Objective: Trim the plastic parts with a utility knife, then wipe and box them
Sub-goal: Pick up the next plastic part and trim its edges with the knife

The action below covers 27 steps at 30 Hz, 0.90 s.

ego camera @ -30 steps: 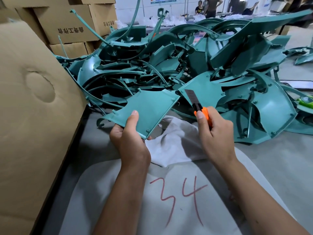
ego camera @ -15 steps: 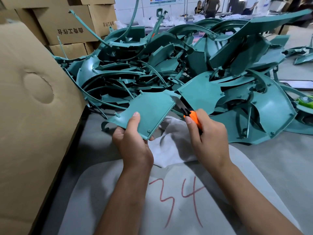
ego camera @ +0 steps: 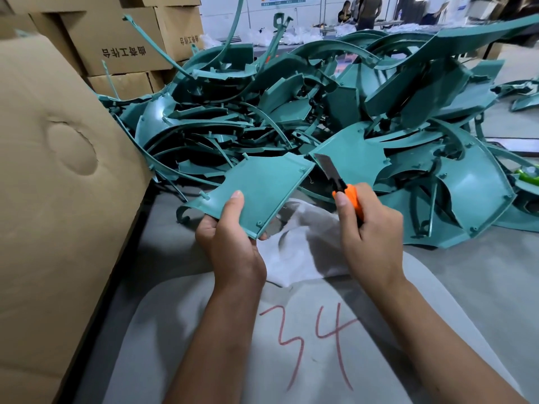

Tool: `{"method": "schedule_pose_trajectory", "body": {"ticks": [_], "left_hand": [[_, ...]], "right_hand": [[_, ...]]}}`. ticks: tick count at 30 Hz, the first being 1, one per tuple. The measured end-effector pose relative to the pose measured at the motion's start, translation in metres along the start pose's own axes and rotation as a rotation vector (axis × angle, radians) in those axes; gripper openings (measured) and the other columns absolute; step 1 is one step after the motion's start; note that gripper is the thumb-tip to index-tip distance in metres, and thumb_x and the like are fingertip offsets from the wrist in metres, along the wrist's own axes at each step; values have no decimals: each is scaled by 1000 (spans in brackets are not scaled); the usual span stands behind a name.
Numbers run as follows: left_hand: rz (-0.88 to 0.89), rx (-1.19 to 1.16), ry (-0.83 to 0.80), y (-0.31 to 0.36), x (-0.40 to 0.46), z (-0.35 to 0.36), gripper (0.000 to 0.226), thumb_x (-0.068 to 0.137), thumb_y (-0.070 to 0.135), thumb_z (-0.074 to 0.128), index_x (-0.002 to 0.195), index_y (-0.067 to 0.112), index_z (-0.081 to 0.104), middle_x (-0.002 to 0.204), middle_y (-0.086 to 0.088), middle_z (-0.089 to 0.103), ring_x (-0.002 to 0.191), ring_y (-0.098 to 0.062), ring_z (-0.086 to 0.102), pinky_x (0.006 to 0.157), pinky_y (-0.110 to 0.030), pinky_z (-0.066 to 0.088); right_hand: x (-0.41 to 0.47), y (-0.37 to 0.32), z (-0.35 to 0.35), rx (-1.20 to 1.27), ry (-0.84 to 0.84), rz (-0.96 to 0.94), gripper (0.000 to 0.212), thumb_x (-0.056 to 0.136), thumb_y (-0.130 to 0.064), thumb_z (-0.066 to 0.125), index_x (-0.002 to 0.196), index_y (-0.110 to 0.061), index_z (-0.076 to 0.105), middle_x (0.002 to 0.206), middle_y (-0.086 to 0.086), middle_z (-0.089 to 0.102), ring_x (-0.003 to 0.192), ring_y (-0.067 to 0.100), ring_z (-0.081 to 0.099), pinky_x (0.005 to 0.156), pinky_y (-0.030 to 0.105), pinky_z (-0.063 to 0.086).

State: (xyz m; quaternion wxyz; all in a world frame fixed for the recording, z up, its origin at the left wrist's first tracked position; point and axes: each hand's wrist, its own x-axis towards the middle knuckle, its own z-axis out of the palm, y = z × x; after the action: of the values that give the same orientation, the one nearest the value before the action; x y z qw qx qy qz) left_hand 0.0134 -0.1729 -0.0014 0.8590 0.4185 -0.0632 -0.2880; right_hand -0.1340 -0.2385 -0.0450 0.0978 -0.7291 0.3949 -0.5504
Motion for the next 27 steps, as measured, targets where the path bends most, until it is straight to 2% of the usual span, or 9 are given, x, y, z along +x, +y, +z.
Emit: {"method": "schedule_pose_trajectory", "body": {"ticks": [3, 6, 11, 13, 15, 19, 22, 27], "left_hand": [[-11, -3, -25, 0, -3, 1, 10, 94, 4, 67, 89, 11, 71, 79, -2, 78, 67, -20, 74, 45, -22, 49], [-16, -5, -27, 0, -4, 2, 11, 94, 4, 66, 88, 12, 71, 77, -1, 77, 64, -18, 73, 43, -20, 47], [-26, -32, -14, 0, -3, 2, 13, 94, 0, 66, 87, 10, 69, 77, -1, 77, 67, -16, 74, 53, -23, 54], [-24, -30, -11, 1, -3, 1, 13, 94, 0, 66, 86, 10, 68, 76, -1, 77, 66, -16, 73, 51, -23, 52], [-26, -22, -13, 0, -3, 1, 13, 94, 1, 65, 86, 11, 68, 73, 0, 76, 62, -15, 72, 46, -20, 49], [-27, -10, -31, 1, -5, 1, 14, 94, 2, 65, 86, 13, 69, 72, 1, 76, 58, -16, 72, 42, -21, 47], [-27, -6, -25, 0, -4, 1, 13, 94, 2, 66, 86, 12, 69, 74, 0, 76, 62, -18, 73, 43, -22, 48], [-22, 1, -2, 0, 2, -2, 7, 93, 4, 68, 93, 10, 70, 86, -7, 77, 77, -25, 74, 55, -26, 56]], "right_hand": [[0, 3, 0, -23, -18, 4, 35, 108, -33, 49, 78, -21, 36, 56, -8, 34, 49, 14, 36, 50, 36, 28], [-1, 2, 0, -18, -70, -84, 32, 107, -33, 52, 80, -23, 38, 58, -10, 34, 51, 12, 37, 50, 31, 28], [-3, -4, 0, 116, -305, -255, 29, 107, -42, 49, 82, -26, 48, 63, -14, 39, 55, 12, 45, 54, 34, 38], [-3, -6, 0, 172, -278, -249, 29, 107, -40, 50, 82, -26, 48, 64, -14, 39, 56, 10, 44, 55, 28, 36], [-3, -5, 0, 133, -166, -185, 29, 108, -36, 49, 82, -24, 47, 63, -15, 37, 55, 7, 43, 55, 21, 31], [-1, 0, 1, -12, -31, -36, 34, 108, -31, 50, 78, -25, 35, 57, -11, 32, 50, 13, 36, 50, 29, 26], [-1, 2, 0, -3, -67, -58, 34, 107, -33, 51, 78, -26, 35, 56, -10, 32, 50, 13, 36, 50, 31, 27], [0, 2, -1, 79, -155, -118, 35, 107, -36, 50, 78, -19, 42, 59, -6, 34, 52, 17, 39, 52, 25, 28]]}}
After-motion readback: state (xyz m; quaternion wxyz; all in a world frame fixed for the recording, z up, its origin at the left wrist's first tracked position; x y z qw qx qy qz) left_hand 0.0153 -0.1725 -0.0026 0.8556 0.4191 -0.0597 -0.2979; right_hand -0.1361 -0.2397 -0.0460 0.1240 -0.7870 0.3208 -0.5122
